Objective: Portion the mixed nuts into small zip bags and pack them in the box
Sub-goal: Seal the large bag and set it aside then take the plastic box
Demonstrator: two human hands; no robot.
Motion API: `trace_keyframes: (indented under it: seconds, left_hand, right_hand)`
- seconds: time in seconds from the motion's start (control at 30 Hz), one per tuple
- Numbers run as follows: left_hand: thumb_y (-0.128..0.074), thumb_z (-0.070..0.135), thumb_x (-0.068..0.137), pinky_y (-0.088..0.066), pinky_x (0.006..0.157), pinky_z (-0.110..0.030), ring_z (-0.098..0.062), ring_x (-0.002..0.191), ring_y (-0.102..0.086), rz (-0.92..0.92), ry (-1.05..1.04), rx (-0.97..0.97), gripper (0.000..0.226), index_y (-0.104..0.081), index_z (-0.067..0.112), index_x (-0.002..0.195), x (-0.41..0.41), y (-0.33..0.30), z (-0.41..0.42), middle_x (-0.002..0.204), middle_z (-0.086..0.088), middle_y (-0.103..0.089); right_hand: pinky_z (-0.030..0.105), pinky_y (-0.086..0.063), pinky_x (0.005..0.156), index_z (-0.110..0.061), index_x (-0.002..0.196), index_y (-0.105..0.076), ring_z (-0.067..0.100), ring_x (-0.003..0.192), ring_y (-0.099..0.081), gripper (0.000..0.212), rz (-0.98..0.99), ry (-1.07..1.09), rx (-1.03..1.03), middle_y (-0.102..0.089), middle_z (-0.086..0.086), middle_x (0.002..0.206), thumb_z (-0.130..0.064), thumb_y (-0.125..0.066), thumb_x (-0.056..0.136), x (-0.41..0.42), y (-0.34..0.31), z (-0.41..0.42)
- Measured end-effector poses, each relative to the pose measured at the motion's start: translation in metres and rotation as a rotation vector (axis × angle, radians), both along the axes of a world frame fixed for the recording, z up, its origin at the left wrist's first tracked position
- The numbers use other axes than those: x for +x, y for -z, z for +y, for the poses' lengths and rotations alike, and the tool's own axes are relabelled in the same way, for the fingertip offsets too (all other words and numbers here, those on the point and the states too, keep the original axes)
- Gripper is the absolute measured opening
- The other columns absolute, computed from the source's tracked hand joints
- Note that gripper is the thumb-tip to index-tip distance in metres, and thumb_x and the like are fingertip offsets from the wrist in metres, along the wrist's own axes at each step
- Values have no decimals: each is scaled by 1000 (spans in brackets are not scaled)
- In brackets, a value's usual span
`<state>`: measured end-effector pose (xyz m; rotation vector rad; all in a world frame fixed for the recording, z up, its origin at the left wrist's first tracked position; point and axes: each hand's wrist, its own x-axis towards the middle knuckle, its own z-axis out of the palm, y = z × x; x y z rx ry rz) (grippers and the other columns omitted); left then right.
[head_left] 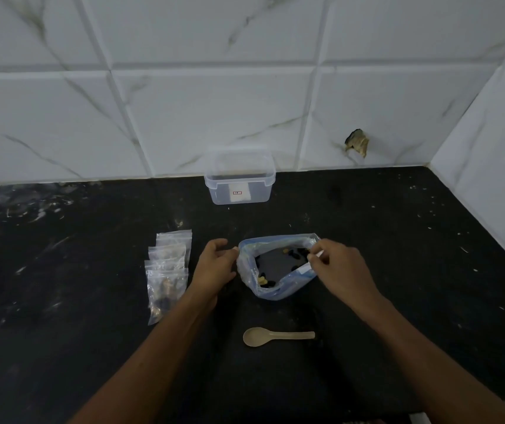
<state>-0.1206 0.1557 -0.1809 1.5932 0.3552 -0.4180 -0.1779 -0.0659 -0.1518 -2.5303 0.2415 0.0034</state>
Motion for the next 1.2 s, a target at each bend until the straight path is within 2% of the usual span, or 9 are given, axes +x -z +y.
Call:
trace_keyframes:
  seconds: [0.17, 0.27, 0.33, 0.57, 0.8, 0.83, 0.93, 1.03, 1.2]
  left_hand:
    - [-60, 25, 95, -51, 97, -45, -28, 123, -52, 104, 102, 137, 56, -37, 17, 145, 13, 0, -6, 140, -12, -47]
    - [-60, 26, 95, -53, 95, -46, -27, 119, -54, 170, 137, 167, 45, -47, 14, 137, 18, 2, -9, 133, -13, -52]
    - [-60, 24, 95, -54, 94, -45, -26, 113, -58, 201, 145, 163, 32, -56, 14, 125, 20, 3, -11, 126, -13, -57]
    - [-62, 11, 91, -60, 83, -40, -21, 100, -65, 166, 140, 127, 21, -56, 23, 108, 18, 11, -9, 114, -7, -60]
    - [-63, 8, 91, -60, 75, -38, -22, 98, -65, 105, 173, 166, 29, -55, 22, 114, 21, 13, -7, 115, -6, -60]
    - [-62, 8, 91, -58, 72, -35, -21, 98, -64, 94, 175, 181, 29, -54, 22, 116, 21, 12, -7, 115, -6, -60]
    - [-63, 9, 91, -54, 67, -31, -21, 98, -62, 58, 166, 211, 27, -53, 22, 113, 24, 10, -4, 114, -6, -59]
    - [-61, 7, 91, -53, 65, -31, -22, 97, -62, 79, 143, 162, 24, -53, 21, 108, 28, 8, 1, 114, -7, -59]
    - [-64, 6, 88, -57, 88, -47, -28, 103, -63, 155, 136, 69, 26, -54, 20, 107, 33, 7, 7, 116, -11, -59]
  right_hand:
    - [20, -42, 61, -17, 106, -62, 13, 82, -57, 15, -94, 101, -138, -60, 5, 101, -21, -61, 92, 35, 11, -2]
    - [34, -49, 82, -16, 129, -50, 25, 108, -52, 41, 15, 139, -276, -51, 11, 123, -24, -61, 90, 46, 20, -5]
    - [38, -47, 86, -16, 137, -40, 30, 114, -51, 52, 143, 140, -299, -47, 13, 129, -27, -61, 90, 50, 26, -5]
    - [32, -46, 70, -13, 121, -57, 28, 97, -65, 32, 261, 267, -204, -65, 11, 108, -21, -58, 90, 53, 42, -6]
    - [32, -44, 67, -12, 104, -53, 22, 84, -58, 19, 255, 226, 71, -60, 6, 96, -20, -54, 87, 56, 36, -13]
    - [34, -50, 69, -11, 102, -54, 23, 86, -60, 18, 271, 240, 182, -61, 8, 97, -21, -56, 87, 56, 35, -14]
    - [38, -58, 76, -9, 104, -60, 26, 95, -66, 24, 385, 338, 777, -67, 14, 105, -30, -59, 92, 54, 25, -17]
    - [42, -56, 82, -9, 113, -63, 31, 103, -65, 25, 479, 366, 1088, -67, 18, 111, -27, -55, 96, 51, 19, -29]
    - [42, -54, 82, -7, 115, -64, 30, 105, -64, 28, 567, 376, 1181, -66, 17, 113, -15, -64, 88, 51, 18, -40]
